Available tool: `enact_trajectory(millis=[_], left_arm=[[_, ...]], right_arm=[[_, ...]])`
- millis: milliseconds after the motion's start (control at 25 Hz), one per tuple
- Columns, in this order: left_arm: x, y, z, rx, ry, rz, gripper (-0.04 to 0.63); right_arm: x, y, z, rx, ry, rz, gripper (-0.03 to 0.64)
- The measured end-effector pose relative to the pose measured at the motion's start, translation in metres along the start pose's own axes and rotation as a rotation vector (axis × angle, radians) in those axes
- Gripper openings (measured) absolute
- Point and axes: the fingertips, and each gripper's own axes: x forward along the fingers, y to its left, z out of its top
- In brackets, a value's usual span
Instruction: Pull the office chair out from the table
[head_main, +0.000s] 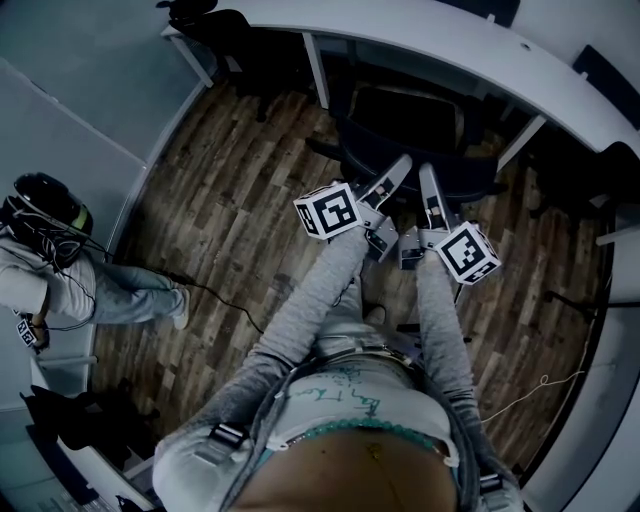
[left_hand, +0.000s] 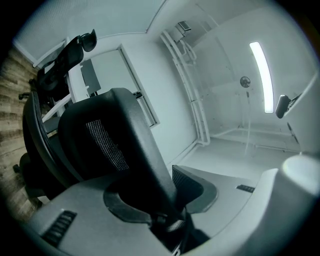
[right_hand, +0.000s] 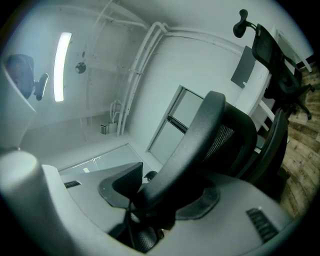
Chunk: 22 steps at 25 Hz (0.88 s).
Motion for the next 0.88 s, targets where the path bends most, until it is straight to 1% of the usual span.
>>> enact_trajectory(millis=[360, 600, 720, 880], left_arm=[[-0.022, -0.014, -0.010, 0.004, -0.017, 0.006, 0.153], [-0.034, -0.016, -0.008, 0.019, -0.032, 0.019, 0.153], [-0.039, -0.017, -0.008, 0.024, -0.030, 0.021, 0.154], [-0.051, -0.020, -0.007, 0.011, -0.014, 0.008, 0.153]], right_arm=[[-0.022, 0.012, -0.010, 0.002, 0.015, 0.007, 0.207], [-0.028, 0.019, -0.016, -0.006, 0.023, 0.003, 0.207], [-0.031, 0.022, -0.018, -0.004, 0.019, 0.002, 0.207], [-0.036, 0.031, -0.025, -0.032, 0.010, -0.010, 0.207]])
